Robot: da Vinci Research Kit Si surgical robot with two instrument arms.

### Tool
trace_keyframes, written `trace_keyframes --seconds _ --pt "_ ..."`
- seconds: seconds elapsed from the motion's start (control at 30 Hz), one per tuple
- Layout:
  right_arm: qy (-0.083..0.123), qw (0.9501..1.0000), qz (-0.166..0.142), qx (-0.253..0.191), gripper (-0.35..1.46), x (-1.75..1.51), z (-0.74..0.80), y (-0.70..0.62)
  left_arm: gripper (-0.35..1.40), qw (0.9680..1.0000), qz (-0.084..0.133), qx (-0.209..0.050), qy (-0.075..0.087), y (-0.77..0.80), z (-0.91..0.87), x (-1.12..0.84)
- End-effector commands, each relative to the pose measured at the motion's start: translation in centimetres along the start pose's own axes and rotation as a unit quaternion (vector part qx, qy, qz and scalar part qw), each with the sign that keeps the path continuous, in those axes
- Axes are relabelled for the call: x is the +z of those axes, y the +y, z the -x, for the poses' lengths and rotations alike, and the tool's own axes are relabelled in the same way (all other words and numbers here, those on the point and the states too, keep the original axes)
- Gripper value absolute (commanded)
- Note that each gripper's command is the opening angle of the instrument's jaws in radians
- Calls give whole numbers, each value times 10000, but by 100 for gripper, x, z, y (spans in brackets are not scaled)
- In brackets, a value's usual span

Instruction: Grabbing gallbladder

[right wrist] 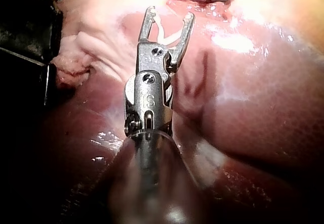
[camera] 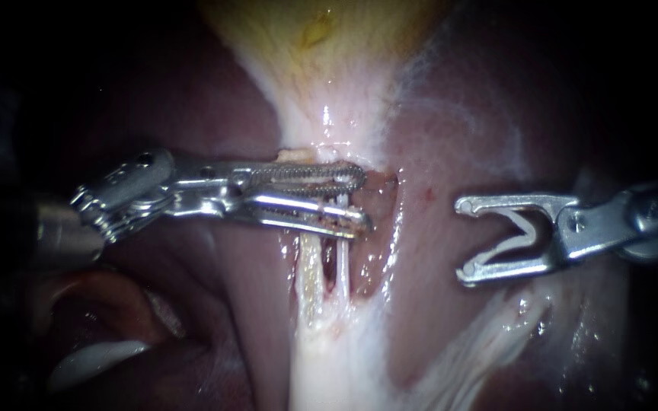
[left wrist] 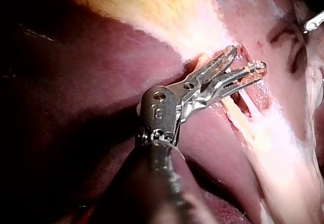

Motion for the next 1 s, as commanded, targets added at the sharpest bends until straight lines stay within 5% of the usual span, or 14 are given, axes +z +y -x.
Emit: trace_keyframes --seconds 0.03,0.43,1.0 --pt "0 10000 0 0 39 0 0 0 36 10000 9 0 0 -1 1 -1" --pt "0 10000 -1 0 39 0 0 0 44 10000 6 -3 4 -4 1 -13" --pt "2 10000 -3 28 39 -1 1 0 52 9998 190 -33 -48 -2 4 -98"
